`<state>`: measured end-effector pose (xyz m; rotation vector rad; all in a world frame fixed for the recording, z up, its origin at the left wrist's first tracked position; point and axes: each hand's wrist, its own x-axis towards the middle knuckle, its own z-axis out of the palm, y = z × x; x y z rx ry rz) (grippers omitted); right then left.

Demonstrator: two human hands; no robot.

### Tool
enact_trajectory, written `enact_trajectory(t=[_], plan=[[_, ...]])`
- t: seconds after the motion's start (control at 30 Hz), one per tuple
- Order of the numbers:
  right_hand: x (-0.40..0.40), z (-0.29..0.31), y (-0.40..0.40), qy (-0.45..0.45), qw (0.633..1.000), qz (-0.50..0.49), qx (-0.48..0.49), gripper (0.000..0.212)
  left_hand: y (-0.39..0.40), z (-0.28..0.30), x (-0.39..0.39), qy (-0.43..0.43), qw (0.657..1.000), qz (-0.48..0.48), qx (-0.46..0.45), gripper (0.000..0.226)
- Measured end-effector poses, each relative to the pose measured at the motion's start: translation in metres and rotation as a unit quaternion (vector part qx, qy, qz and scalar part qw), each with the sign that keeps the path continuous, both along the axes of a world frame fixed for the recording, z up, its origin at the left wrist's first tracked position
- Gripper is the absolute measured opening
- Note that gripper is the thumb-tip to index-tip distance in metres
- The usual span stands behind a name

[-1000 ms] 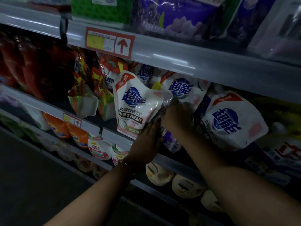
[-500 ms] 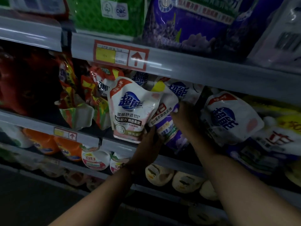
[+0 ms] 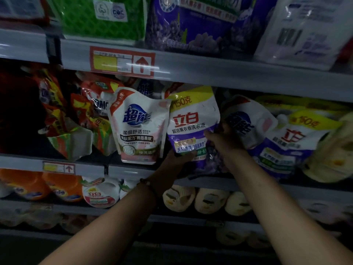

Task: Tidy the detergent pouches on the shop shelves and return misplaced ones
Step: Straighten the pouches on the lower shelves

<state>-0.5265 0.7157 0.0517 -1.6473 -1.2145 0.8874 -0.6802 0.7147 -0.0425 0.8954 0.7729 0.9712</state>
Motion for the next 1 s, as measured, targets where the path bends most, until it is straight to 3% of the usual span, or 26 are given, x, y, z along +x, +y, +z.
enact_trajectory(t=[0.13,0.27,0.43,0.57,0.77,0.9,1.0], plan=[[0.014,-0.007,-0.003,0.031,0.999,-0.015,0.009,0.049,-0.002,0.009,0.011,0.050,0.991,0.072,0.102,0.045],[0.025,-0.016,-0.008,0.075,0.997,-0.029,0.004,0.042,0.002,0.012,0.016,0.095,0.973,0.115,0.179,0.052],[0.027,-0.022,-0.013,0.111,0.993,0.002,-0.045,0.036,0.015,0.003,0.016,0.171,0.953,0.159,0.191,0.062],[0.024,-0.027,-0.014,0.157,0.985,0.044,-0.060,0.053,0.012,0.001,0.017,0.256,0.930,0.172,0.200,0.042],[0.032,-0.031,-0.015,0.228,0.966,0.099,-0.070,0.037,0.002,0.000,0.031,0.342,0.869,0.279,0.224,0.039],[0.032,-0.034,-0.023,0.212,0.966,0.119,-0.085,0.038,-0.010,-0.004,0.037,0.314,0.875,0.272,0.249,0.055],[0.030,-0.040,-0.026,0.196,0.970,0.125,-0.075,0.044,-0.019,-0.019,0.032,0.350,0.880,0.240,0.212,0.081]])
